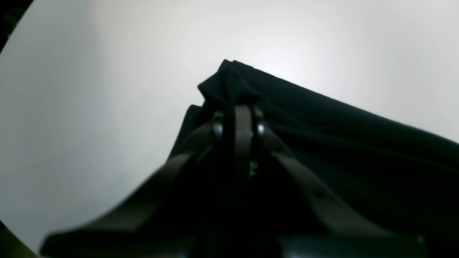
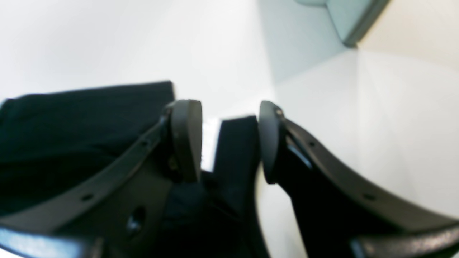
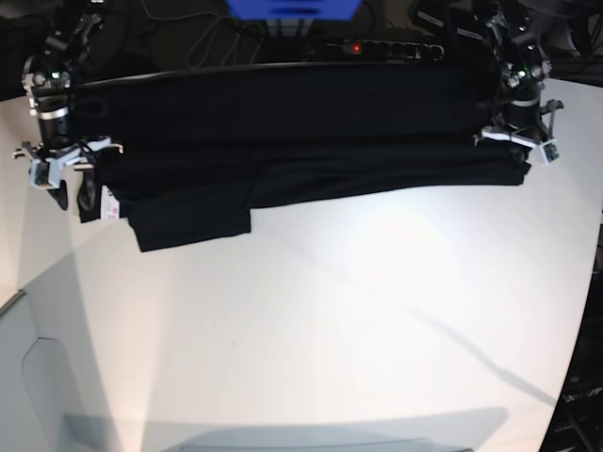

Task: Fold the T-shirt properly
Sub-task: 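Fold the hem over toward the shoulder edge with both grippers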

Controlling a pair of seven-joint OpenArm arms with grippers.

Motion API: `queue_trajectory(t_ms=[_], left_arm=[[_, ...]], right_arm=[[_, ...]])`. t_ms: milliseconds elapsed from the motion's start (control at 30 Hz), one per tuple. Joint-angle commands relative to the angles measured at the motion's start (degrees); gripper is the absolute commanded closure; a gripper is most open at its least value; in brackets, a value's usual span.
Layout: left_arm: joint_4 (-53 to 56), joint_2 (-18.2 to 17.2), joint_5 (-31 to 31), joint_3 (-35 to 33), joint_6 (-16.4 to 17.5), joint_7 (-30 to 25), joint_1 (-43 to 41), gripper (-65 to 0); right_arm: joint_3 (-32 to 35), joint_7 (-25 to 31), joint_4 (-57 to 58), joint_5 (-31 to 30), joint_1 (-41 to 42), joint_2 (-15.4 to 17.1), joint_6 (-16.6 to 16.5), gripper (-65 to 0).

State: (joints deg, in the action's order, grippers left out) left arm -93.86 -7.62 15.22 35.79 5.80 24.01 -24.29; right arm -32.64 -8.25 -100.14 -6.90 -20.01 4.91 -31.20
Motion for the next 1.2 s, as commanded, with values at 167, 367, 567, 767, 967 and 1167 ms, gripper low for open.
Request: queue_trajectory(t_ms=[167,367,567,767,967,1167], left_arm=[[-3.85,-0.78,4.51,0.74,-0.48,-1.46,-1.77,0.0],[-8.07,-0.69,6.89,0.74,-0.48,-1.02,-3.18,0.0],[-8.77,-0.60,7.15,0.74,-0.48,-1.28,-4.59,0.0],[-8.42,-0.60,7.15,0.74,-0.48,-1.37,-5.02,0.0],[-8.16,-0.60,7.24,0.56,-0.48,-1.37,-5.11,0.0],[-7.98,-0.60,7.24,0.39,-0.48,-1.28,-5.02,0.0]], right_arm=[[3.06,1.44,-1.01,-0.53,1.24,0.41,0.21,-26.9],[9.13,-1.11,-0.92,-0.53,3.17,0.76,0.30,-29.1],[12.29,-15.79,4.18,-0.44,13.72,1.64,0.30,-34.3],[12.82,-20.89,13.85,-0.36,23.22,2.43,0.48,-34.5],[14.23,-20.80,24.31,-0.36,27.17,5.07,0.56,-34.6],[15.54,-20.63,28.45,-0.36,27.26,5.51,0.65,-34.1]])
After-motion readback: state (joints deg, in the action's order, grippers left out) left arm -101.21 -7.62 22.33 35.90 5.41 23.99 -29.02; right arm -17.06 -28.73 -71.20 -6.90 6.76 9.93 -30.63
